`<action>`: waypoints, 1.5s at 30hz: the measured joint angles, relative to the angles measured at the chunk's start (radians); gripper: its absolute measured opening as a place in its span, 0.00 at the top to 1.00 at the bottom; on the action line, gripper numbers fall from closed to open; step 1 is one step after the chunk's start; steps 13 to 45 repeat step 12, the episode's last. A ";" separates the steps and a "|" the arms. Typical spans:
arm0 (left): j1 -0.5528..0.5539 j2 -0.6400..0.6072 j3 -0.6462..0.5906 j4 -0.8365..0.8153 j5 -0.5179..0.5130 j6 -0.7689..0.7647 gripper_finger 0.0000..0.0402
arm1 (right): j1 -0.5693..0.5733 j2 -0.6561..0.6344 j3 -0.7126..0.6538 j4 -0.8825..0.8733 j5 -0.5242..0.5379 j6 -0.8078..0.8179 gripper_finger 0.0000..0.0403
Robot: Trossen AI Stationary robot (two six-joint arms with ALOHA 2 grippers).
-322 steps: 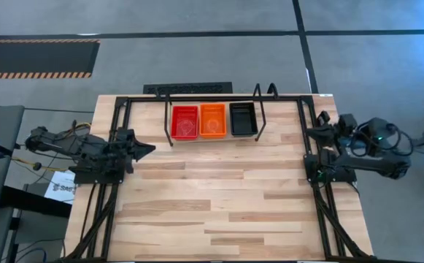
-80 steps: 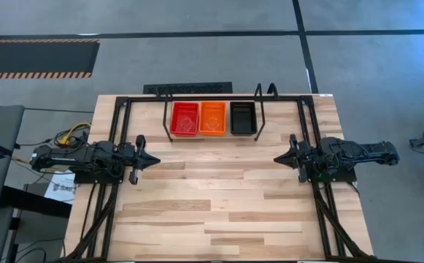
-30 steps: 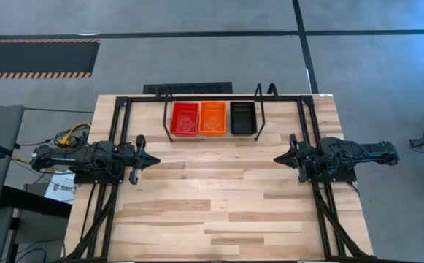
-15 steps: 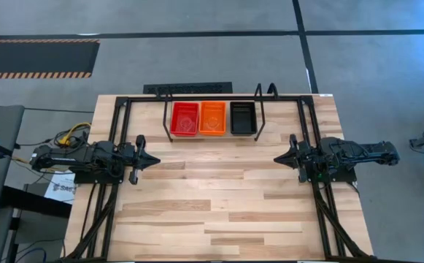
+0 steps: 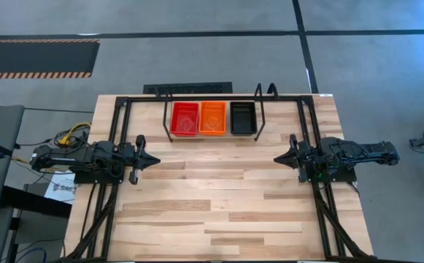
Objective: Stack baskets on shelf by color
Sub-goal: Return to Home Position
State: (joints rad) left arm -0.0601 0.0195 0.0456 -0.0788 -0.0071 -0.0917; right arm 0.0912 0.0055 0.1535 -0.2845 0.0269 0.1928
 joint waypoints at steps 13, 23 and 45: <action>0.000 0.000 0.000 0.000 0.000 0.000 1.00 | 0.000 0.000 0.000 0.000 0.000 0.000 0.93; 0.000 0.000 0.000 0.000 0.000 0.000 1.00 | 0.000 0.000 0.000 0.000 0.000 0.000 0.93; 0.000 0.000 0.000 0.000 0.000 0.000 1.00 | 0.000 0.000 0.000 0.000 0.000 0.000 0.93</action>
